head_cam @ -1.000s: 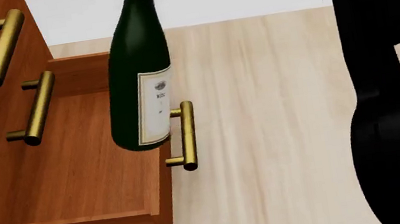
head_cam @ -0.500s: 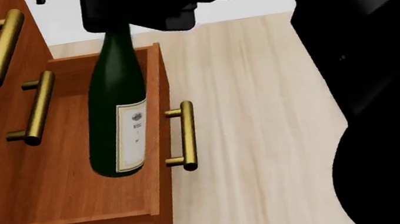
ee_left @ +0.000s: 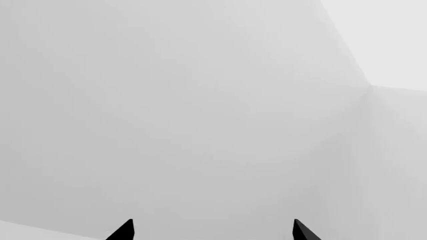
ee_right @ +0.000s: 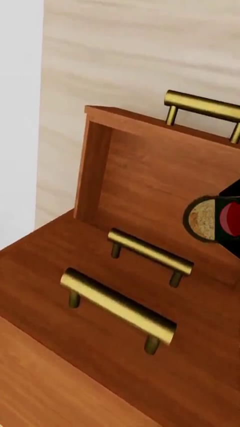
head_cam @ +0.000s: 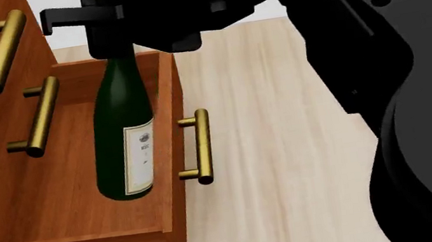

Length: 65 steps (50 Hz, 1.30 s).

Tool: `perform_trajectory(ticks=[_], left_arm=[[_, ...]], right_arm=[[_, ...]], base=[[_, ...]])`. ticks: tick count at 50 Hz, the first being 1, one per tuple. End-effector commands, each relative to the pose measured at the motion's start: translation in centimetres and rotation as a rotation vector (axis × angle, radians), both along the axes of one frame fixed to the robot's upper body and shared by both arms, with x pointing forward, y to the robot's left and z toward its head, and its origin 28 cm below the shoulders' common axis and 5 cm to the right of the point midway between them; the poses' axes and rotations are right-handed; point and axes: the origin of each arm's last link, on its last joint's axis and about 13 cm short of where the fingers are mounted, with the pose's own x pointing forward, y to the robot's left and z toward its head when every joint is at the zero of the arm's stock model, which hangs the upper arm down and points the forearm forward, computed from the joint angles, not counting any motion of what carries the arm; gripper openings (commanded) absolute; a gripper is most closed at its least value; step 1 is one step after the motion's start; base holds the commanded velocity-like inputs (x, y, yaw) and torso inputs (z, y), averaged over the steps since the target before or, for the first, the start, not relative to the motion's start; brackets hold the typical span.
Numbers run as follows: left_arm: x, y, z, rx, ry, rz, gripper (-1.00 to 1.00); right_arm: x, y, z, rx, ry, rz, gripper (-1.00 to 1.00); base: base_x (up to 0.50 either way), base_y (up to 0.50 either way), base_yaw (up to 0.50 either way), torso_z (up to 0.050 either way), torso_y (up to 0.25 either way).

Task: Put the wine bottle in the bottom drawer of the cabinet.

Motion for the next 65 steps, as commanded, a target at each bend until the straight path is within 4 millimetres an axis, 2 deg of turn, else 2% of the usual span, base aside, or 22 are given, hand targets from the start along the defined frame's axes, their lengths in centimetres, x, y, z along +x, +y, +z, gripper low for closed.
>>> perform_trajectory(ticks=[1,4,13,22,23,32,34,37,47,48,51,52,55,56,65], left_arm=[[0.1,0.0,0.0,0.006,-0.003,-0.014,1.0],[0.0,-0.1,-0.8,0.006,-0.004,-0.015,1.0],[0.0,-0.1,-0.8,0.011,0.008,-0.012,1.0],[-0.1,-0.1,-0.9,0.005,0.012,-0.011,1.0],[-0.1,0.0,-0.4,0.004,0.009,-0.016,1.0],[-0.1,0.0,-0.9,0.011,0.013,-0.02,1.0],[0.0,0.1,-0.2,0.008,0.012,-0.022,1.0],[-0.1,0.0,-1.0,0.012,0.013,-0.022,1.0],[0.0,0.0,-1.0,0.016,0.015,-0.026,1.0],[0.1,0.0,-0.5,0.018,0.015,-0.028,1.0],[0.0,0.0,-0.9,0.018,0.016,-0.027,1.0],[0.1,0.0,-0.5,0.018,0.015,-0.028,1.0],[0.1,-0.1,-0.9,0.021,0.016,-0.029,1.0],[0.1,-0.1,-0.4,0.021,0.016,-0.029,1.0],[0.0,-0.1,-0.8,0.023,0.012,-0.031,1.0]], right_arm=[[0.1,0.7,-0.4,0.032,-0.023,0.044,-1.0],[0.2,0.8,-0.8,0.031,-0.024,0.042,-1.0],[0.5,1.0,-1.4,0.015,-0.042,0.031,-1.0],[0.8,1.5,-2.8,-0.005,-0.053,0.03,-1.0],[0.8,1.6,-2.8,-0.002,-0.059,0.036,-1.0],[0.9,2.0,-3.8,0.004,-0.043,0.047,-1.0],[0.8,2.0,-3.9,-0.003,-0.044,0.051,-1.0],[0.8,2.1,-3.7,0.011,-0.043,0.055,-1.0],[0.8,2.6,-4.4,0.003,-0.055,0.074,-1.0],[0.8,2.5,-4.5,-0.001,-0.056,0.072,-1.0],[0.9,2.6,-4.8,-0.002,-0.06,0.08,-1.0],[0.9,2.6,-4.9,-0.007,-0.061,0.078,-1.0],[0.9,2.6,-5.2,-0.006,-0.062,0.08,-1.0],[1.0,2.7,-5.3,-0.008,-0.064,0.083,-1.0],[1.1,2.6,-5.9,-0.038,-0.077,0.085,-1.0]], base=[[0.0,0.0,0.0,0.0,0.0],[0.0,0.0,0.0,0.0,0.0],[0.0,0.0,0.0,0.001,0.001],[0.0,0.0,0.0,0.0,0.0],[0.0,0.0,0.0,0.0,0.0],[0.0,0.0,0.0,0.0,0.001],[0.0,0.0,0.0,0.0,0.0],[0.0,0.0,0.0,0.0,0.0],[0.0,0.0,0.0,0.001,0.0],[0.0,0.0,0.0,0.0,0.0],[0.0,0.0,0.0,0.0,0.003],[0.0,0.0,0.0,0.0,0.0],[0.0,0.0,0.0,0.0,0.0],[0.0,0.0,0.0,0.0,0.0],[0.0,0.0,0.0,0.0,0.0]])
